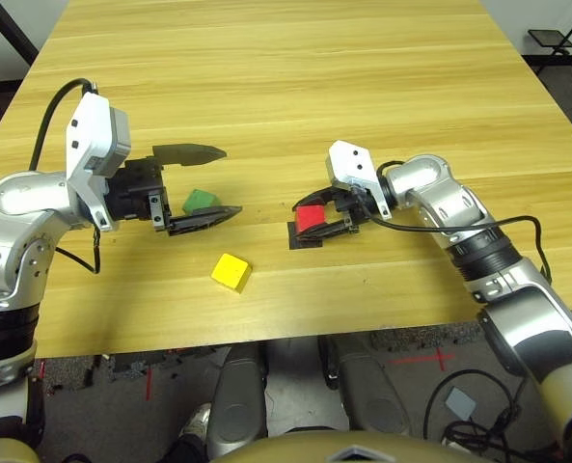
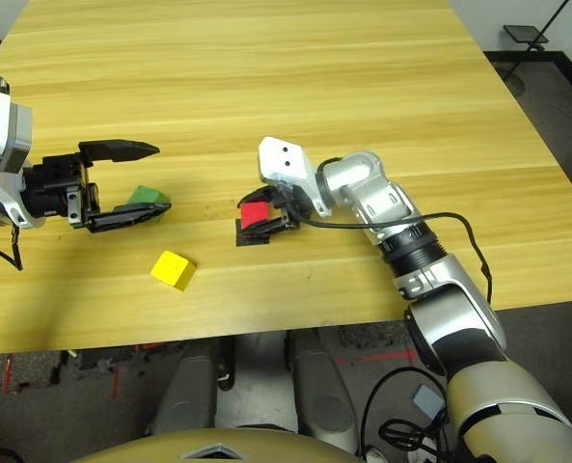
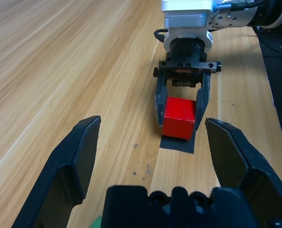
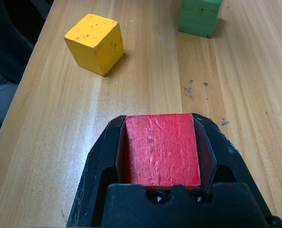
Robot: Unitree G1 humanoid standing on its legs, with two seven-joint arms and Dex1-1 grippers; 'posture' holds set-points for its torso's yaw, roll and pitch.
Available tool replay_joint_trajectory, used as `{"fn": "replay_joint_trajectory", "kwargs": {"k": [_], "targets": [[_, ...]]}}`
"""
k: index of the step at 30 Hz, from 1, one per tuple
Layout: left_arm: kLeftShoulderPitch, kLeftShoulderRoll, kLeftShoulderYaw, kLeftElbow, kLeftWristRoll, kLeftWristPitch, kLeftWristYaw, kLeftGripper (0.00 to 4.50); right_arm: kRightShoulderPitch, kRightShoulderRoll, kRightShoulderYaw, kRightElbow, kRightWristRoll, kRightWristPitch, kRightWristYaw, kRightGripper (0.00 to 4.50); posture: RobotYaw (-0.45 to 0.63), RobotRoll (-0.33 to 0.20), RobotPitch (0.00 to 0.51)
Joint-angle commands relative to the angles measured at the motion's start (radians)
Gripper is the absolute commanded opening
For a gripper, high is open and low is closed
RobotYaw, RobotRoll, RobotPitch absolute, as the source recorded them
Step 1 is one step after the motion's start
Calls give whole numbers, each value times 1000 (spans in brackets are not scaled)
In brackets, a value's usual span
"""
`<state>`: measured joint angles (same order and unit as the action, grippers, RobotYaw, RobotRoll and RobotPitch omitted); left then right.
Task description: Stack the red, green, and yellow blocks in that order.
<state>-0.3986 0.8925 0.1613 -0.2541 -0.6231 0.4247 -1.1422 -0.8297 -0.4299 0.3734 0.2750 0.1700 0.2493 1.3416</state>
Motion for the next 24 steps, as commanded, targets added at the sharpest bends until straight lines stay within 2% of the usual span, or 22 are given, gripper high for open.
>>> {"fn": "replay_joint_trajectory", "kwargs": {"k": [1,3,10,14,16,18,21,24], "targets": [[3,18,9,13,16,4,0,4500,23,1,8,-12,-9,-1,5,2065,183,-151,206],[-3,18,7,28,24,2,3,4500,33,3,8,-14,-6,4,5,2065,182,-149,209],[-17,24,0,84,55,-23,-22,4500,28,-5,-8,2,19,-8,55,4453,161,-145,208],[-62,48,-10,151,77,-56,-81,4500,-22,-34,-61,1,84,10,132,4453,157,-144,204],[-90,95,-29,206,101,-92,-170,4500,-88,-114,-99,1,136,49,220,4453,142,-144,201],[-113,137,-54,267,137,-145,-253,4500,-134,-217,-83,-3,193,57,268,4453,120,-148,197],[-156,161,-90,368,185,-236,-347,4500,-174,-347,-32,-7,257,56,273,4453,94,-151,192],[-203,165,-128,459,238,-315,-414,4500,-200,-410,-19,1,280,63,273,4453,75,-150,188]]}}
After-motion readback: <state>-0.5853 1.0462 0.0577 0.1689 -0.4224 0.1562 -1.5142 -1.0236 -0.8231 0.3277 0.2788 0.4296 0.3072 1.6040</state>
